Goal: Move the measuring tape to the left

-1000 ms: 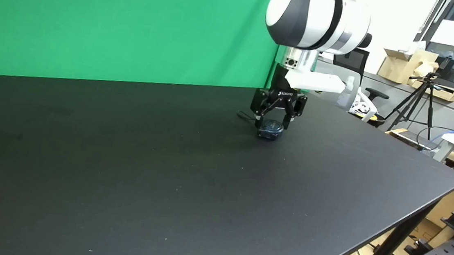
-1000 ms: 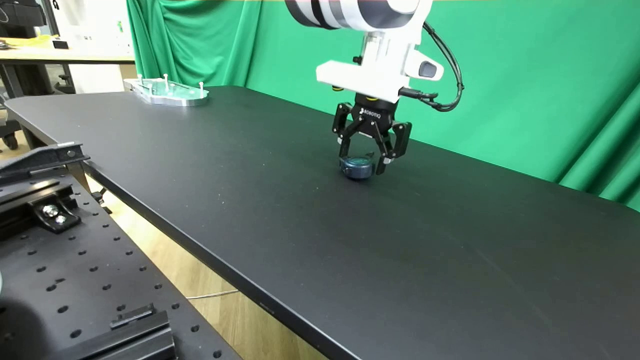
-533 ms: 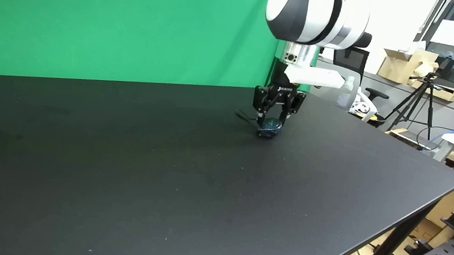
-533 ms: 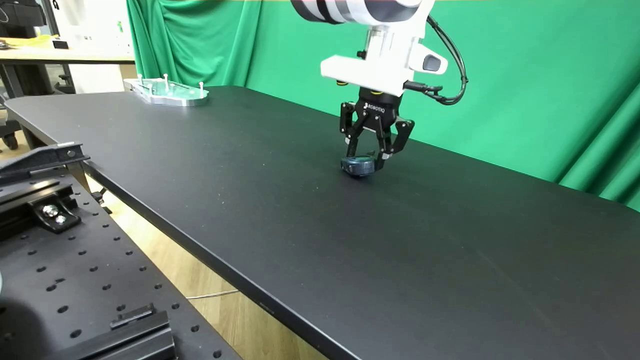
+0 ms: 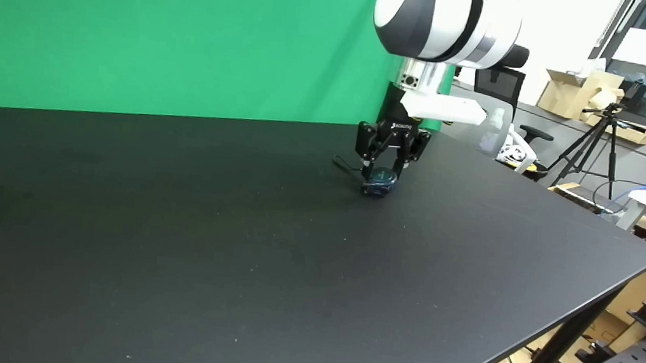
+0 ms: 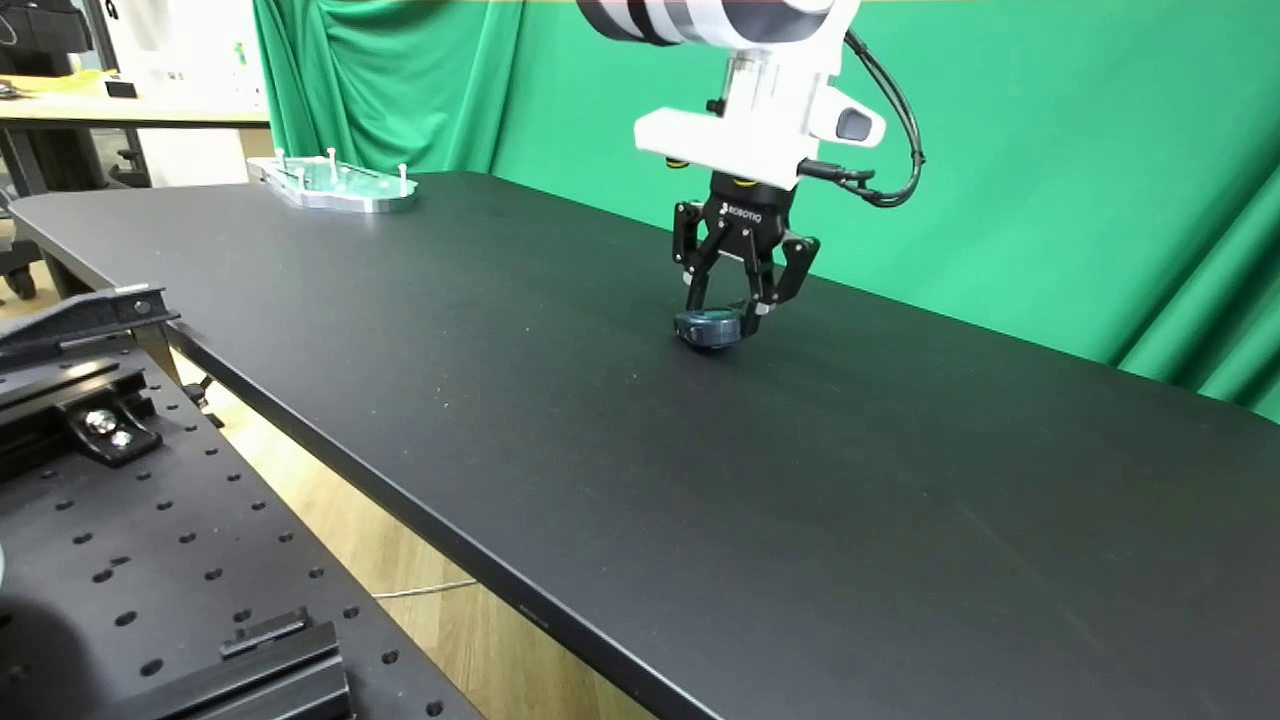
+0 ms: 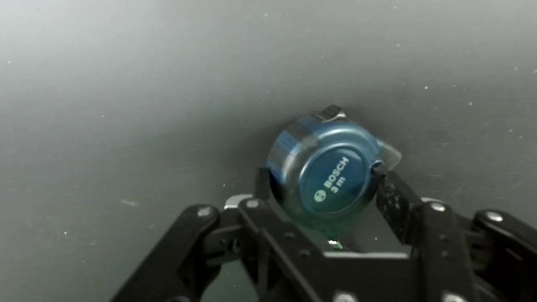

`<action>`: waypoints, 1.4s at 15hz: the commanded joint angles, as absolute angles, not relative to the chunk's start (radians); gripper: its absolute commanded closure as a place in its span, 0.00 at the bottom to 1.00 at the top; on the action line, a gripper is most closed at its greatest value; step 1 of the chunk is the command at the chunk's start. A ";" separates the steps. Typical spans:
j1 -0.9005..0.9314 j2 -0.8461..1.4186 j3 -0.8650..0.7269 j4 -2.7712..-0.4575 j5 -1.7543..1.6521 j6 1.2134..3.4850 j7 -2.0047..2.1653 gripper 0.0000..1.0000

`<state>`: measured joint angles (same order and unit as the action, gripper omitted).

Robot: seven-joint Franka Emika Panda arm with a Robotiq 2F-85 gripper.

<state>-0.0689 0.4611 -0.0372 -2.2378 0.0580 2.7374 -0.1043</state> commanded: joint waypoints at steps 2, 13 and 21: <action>-0.078 0.389 0.049 -2.280 0.089 2.675 -0.130 0.59; -0.022 0.399 0.116 -2.273 0.100 2.637 -0.155 0.59; 0.006 0.404 0.106 -2.295 0.044 2.659 -0.146 0.07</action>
